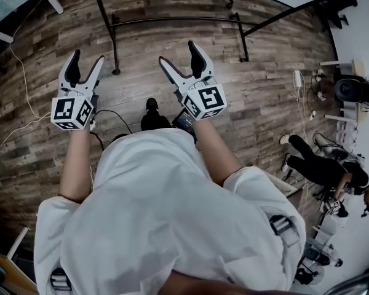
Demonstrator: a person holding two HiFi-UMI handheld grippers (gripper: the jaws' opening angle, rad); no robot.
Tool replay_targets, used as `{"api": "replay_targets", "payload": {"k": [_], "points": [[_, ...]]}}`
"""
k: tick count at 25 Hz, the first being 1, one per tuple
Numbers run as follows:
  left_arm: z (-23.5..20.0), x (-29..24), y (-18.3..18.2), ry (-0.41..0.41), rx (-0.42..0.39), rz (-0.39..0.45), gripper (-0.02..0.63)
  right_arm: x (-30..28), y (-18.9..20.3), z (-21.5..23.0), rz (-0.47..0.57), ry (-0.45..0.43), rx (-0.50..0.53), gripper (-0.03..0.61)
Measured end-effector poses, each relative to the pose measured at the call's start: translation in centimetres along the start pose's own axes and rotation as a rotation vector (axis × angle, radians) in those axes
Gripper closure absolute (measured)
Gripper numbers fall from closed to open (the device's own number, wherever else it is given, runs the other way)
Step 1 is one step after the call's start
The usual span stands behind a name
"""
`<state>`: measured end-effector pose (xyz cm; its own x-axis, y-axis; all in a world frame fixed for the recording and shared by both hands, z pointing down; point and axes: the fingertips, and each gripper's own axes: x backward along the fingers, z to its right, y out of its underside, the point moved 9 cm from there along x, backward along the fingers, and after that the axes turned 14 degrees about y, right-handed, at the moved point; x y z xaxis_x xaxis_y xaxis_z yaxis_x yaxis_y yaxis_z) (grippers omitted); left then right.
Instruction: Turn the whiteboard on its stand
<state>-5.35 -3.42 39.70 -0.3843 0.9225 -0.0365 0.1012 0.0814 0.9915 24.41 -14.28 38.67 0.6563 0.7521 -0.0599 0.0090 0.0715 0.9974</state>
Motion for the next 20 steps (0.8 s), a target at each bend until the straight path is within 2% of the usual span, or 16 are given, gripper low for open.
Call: {"api": "replay_targets", "payload": {"k": [5,11,20], "points": [[-2.4,-5.2,-1.4,-0.058,-0.004,0.028,0.298,-5.6,-0.7,4.0,0.000,-0.069,-0.005,0.192],[-4.8,-10.4,-2.6,-0.090,-0.015,0.035,0.298,-11.8,-0.9,7.5,-0.004,-0.139,-0.013,0.193],[-10.7,-13.4,-3.9,-0.111,0.001,0.038,0.298,-19.6,-2.1,8.6,0.012,-0.207,-0.015,0.193]]}}
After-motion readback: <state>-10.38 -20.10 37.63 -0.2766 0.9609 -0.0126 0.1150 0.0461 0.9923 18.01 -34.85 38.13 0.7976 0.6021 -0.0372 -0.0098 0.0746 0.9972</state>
